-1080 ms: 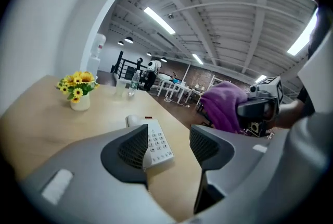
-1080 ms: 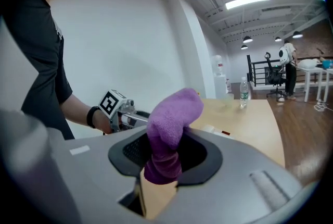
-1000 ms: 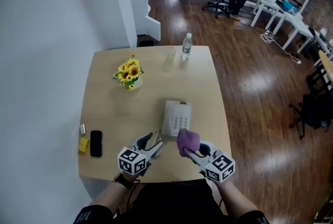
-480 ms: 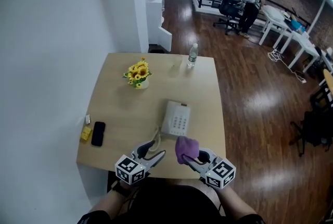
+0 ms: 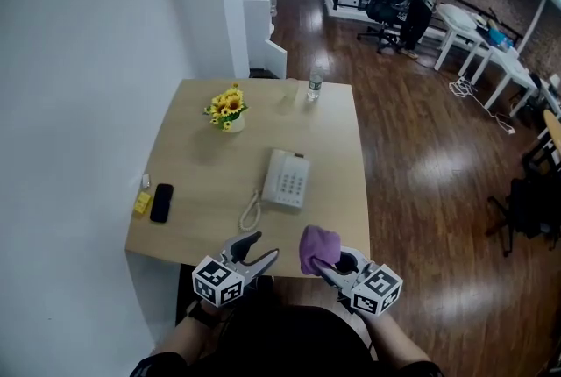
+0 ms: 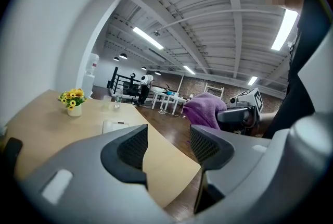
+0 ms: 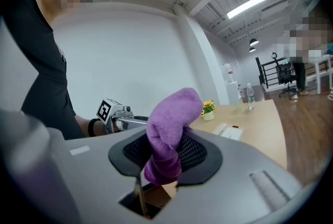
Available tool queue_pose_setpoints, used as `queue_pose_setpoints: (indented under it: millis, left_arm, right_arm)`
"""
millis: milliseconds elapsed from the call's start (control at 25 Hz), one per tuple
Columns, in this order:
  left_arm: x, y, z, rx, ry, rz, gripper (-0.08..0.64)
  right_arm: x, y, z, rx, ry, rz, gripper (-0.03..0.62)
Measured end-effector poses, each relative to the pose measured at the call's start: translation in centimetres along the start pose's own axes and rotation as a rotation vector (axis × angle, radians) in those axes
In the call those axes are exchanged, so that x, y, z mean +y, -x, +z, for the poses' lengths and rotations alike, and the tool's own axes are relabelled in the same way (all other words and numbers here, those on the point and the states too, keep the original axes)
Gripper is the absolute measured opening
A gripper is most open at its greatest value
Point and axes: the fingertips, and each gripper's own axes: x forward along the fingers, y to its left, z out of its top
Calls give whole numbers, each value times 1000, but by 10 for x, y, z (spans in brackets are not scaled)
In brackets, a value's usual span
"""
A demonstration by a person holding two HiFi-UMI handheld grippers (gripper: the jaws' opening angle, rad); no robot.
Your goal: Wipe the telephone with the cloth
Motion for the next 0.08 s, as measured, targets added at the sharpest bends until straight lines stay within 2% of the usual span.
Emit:
queue_pose_setpoints:
  millis: [80]
  left_arm:
    - [-10, 2, -4, -2, -10, -1, 250]
  right_arm:
    - [5, 11, -5, -7, -1, -4, 133]
